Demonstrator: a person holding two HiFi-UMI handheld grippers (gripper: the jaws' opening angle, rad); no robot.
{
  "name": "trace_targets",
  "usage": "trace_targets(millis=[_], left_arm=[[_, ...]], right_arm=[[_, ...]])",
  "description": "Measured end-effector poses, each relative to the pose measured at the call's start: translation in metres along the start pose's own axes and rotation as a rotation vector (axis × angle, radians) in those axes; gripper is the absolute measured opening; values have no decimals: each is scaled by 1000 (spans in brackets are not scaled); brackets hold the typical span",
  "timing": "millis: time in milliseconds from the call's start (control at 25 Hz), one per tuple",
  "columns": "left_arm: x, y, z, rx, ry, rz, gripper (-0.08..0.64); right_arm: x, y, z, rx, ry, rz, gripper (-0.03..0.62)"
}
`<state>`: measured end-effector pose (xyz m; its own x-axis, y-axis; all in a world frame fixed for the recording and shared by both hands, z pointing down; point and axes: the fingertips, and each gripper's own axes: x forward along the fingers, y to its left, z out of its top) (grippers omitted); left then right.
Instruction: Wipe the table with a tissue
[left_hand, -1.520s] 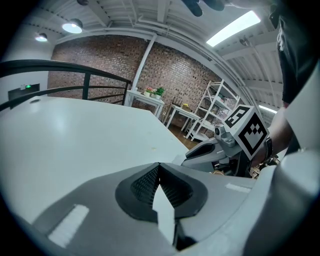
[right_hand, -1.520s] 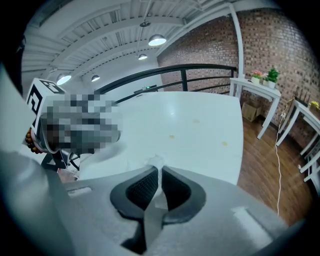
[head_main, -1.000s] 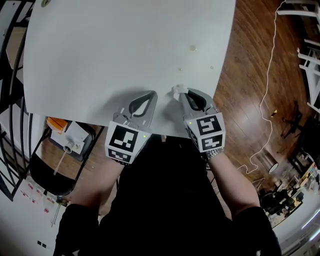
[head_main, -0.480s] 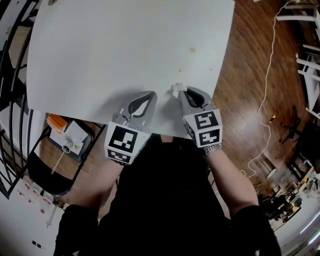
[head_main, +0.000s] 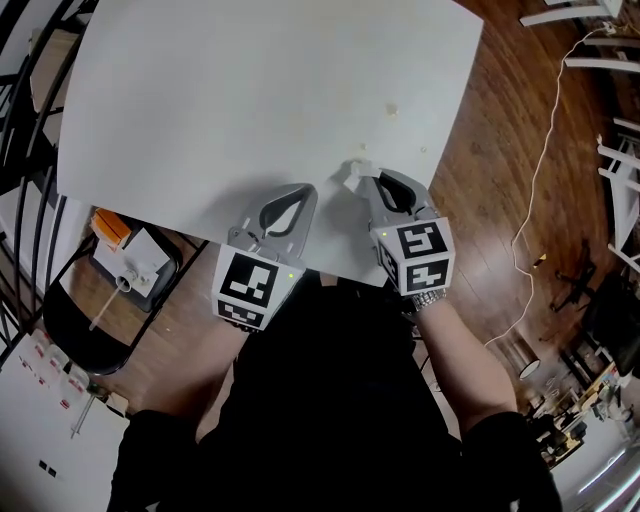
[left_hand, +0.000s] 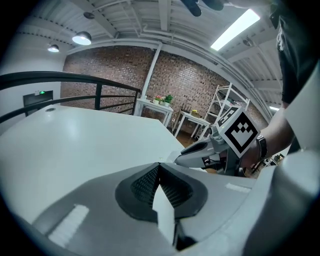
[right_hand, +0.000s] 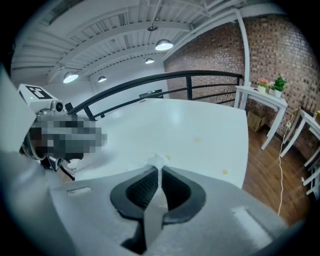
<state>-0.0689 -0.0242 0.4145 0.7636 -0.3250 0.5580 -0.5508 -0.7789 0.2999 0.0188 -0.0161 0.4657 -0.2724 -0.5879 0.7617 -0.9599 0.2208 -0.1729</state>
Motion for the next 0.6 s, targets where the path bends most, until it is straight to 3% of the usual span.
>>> trace_targets(millis=[600], left_arm=[[12,-13,1,-81,-3,132,9]], right_arm=[[7,-11,18,-99,-13,138,12]])
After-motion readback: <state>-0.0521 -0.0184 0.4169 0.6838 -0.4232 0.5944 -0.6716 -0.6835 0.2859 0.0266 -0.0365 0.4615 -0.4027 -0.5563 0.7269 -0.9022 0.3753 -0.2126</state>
